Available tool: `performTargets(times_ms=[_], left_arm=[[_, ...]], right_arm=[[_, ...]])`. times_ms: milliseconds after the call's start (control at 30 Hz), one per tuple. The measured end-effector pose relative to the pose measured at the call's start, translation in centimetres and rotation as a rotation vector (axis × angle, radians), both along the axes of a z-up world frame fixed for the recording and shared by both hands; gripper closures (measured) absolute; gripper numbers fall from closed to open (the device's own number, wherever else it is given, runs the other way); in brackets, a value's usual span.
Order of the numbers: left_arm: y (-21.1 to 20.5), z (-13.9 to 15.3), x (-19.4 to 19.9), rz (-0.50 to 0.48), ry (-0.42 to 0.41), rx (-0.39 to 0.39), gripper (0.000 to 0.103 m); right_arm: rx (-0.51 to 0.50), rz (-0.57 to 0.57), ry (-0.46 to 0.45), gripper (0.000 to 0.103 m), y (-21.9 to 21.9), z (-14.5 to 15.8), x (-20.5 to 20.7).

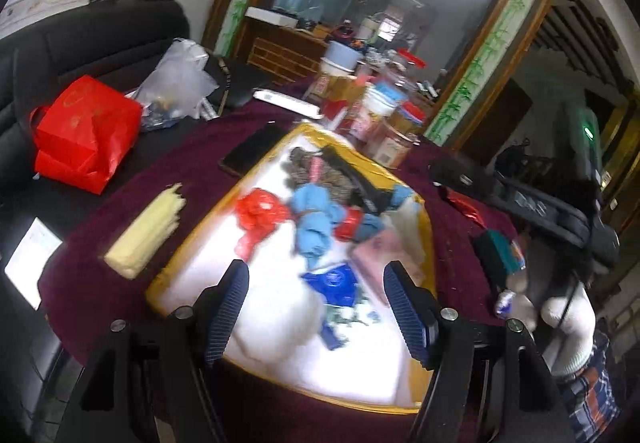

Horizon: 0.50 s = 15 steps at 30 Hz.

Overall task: Organize soft objects
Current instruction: 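Release white cloth into tray with left gripper while right gripper releases blue towel there, then grasp clear bag of blue packets with left gripper while right gripper grasps yellow-patterned tissue box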

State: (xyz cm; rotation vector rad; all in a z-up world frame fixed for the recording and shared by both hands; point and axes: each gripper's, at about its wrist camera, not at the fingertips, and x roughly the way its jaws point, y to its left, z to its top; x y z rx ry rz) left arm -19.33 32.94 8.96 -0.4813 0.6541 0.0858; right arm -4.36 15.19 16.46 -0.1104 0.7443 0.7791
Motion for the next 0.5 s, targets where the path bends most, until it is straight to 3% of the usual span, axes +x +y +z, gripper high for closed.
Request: performTargets(times_ms=[100, 167, 333, 400, 500], left_arm=[[-2.5, 0.9, 0.2, -0.057, -0.027, 0.015, 0.03], [-4.3, 1.5, 0.4, -0.095, -0.042, 0.037, 0.028], [-8.7, 3.8, 0.1, -0.192, -0.131, 0.027, 0.001], [-10.3, 4.7, -0.4, -0.246, -0.209, -0.004, 0.001], [-13.0, 4.5, 0.2, -0.328, -0.194, -0.039, 0.001]], right_arm=[[-0.004, -0.063, -0.085, 0.032, -4.1, 1.1, -1.4], [-0.007, -0.135, -0.168, 0.023, -7.7, 2.0, -3.0], [0.0, -0.301, -0.349, 0.003, -14.6, 3.7, -6.1], [0.005, -0.341, -0.391, 0.0, -16.8, 3.9, -6.7], [0.019, -0.401, -0.36, 0.0, -20.8, 3.4, -6.3]])
